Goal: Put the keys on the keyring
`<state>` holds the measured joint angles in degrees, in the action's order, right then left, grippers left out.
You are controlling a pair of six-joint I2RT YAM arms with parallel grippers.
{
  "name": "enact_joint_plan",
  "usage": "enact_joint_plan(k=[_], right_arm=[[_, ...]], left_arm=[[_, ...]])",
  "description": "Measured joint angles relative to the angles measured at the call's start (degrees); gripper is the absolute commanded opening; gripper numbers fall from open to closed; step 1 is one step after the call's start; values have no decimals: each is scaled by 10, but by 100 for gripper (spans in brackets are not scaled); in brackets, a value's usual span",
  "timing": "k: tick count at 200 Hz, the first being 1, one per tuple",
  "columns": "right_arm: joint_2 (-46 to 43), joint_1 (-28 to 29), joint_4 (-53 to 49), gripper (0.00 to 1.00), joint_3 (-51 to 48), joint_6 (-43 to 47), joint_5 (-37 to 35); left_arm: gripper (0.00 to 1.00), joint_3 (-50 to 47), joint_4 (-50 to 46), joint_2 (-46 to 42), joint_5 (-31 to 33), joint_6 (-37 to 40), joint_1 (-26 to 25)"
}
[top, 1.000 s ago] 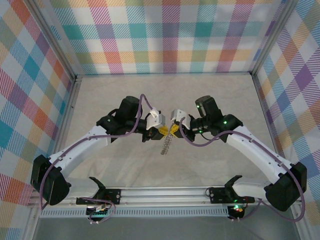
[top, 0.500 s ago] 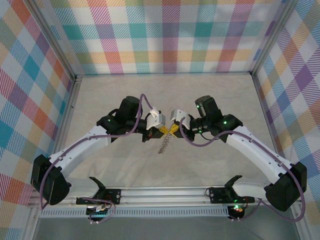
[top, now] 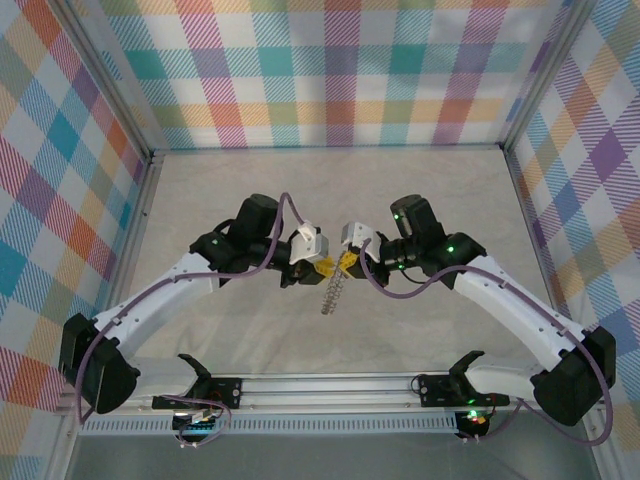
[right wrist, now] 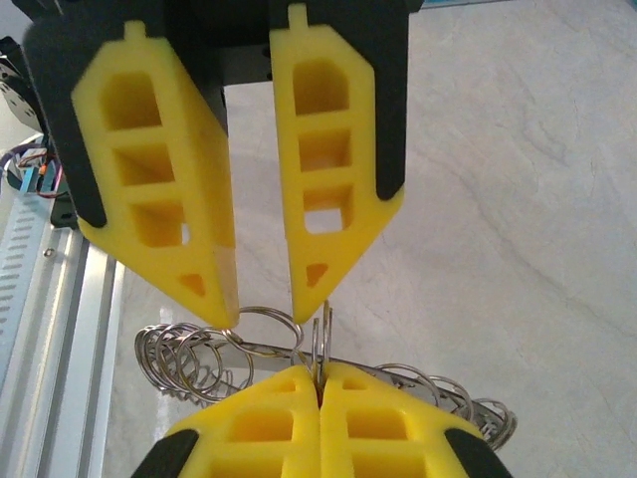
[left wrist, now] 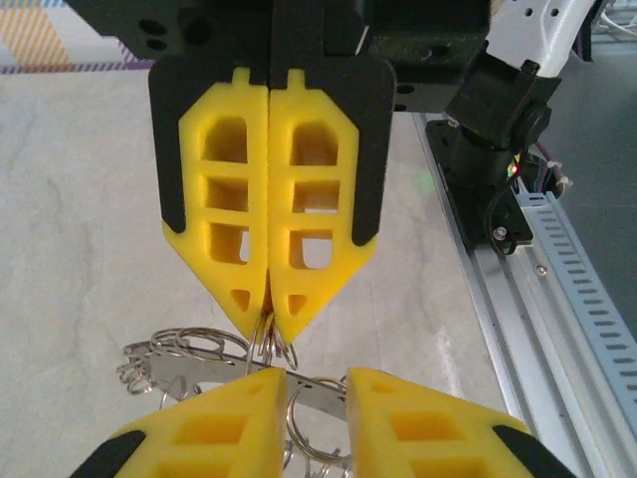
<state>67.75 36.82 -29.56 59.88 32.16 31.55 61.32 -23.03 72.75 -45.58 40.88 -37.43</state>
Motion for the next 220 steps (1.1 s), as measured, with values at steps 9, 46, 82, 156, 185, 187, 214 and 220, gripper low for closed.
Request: enact_joint_plan(k=[9, 46, 82, 156, 185, 187, 214, 220], right_arm=[[0, 0, 0, 0, 0, 0, 0], [-1, 0, 0, 0, 0, 0, 3], [-1, 0, 0, 0, 0, 0, 4], [-1, 1, 2, 0, 0, 0, 9], [-1, 0, 4, 0, 0, 0, 5], [-1, 0, 4, 0, 0, 0, 5], [-1, 0, 3, 2, 0, 0, 4], [-1, 0, 3, 2, 0, 0, 4]], left_arm=[[24, 0, -2, -5, 0, 5, 0], [25, 0, -5, -10, 13, 6, 0], [27, 0, 3, -10, 23, -1, 0], [22, 0, 24, 12, 47, -30, -1], [0, 0, 20, 22, 39, -31, -5], [0, 0, 20, 22, 39, -34, -5], [0, 0, 19, 22, 32, -34, -5], [0, 0, 19, 22, 32, -34, -5]])
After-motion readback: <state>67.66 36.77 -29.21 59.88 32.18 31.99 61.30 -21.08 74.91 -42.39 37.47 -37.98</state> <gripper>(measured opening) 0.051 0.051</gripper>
